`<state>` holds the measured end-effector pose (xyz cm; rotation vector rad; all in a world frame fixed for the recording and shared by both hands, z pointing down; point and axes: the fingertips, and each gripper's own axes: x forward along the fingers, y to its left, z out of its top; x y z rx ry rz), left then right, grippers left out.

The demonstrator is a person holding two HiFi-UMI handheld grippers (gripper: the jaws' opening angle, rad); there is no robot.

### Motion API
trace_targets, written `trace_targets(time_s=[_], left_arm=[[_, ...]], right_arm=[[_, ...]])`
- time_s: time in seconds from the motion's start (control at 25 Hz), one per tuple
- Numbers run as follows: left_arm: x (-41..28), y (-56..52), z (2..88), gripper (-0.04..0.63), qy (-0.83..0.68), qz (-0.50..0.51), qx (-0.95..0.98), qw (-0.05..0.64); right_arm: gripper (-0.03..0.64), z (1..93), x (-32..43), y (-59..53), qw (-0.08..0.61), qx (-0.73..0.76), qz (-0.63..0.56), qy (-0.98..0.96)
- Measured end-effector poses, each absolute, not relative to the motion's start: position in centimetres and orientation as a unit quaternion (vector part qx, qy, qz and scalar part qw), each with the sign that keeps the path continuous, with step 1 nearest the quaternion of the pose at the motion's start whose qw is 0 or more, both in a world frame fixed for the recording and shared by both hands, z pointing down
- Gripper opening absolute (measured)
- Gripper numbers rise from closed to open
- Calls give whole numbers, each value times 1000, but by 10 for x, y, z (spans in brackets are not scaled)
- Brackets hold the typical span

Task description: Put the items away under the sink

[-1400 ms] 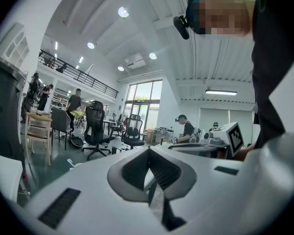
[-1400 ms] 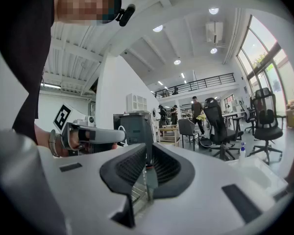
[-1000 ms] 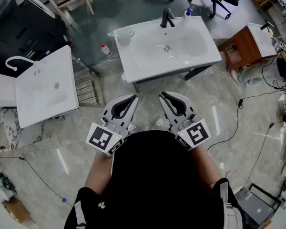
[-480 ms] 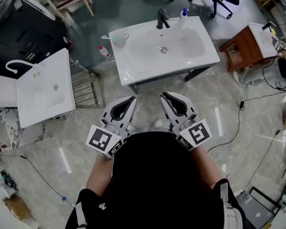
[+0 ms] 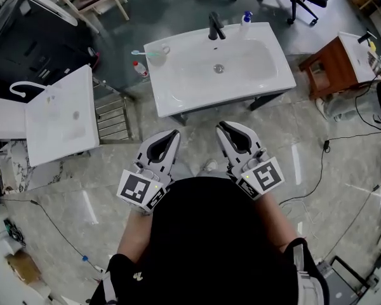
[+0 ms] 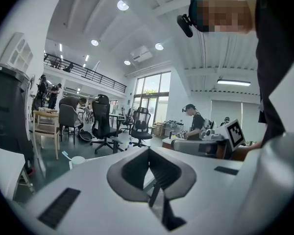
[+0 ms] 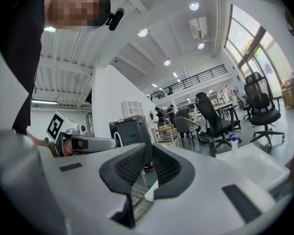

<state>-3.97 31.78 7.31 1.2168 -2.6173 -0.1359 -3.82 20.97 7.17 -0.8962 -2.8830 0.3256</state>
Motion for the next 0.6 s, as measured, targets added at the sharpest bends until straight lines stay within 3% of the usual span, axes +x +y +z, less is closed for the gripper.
trace_targets(time_s=[0.6], left_arm=[[-147,377,95,21,-886,-73,439,132]], right_arm=[[57,86,-140,270,78,-275,80,-955]])
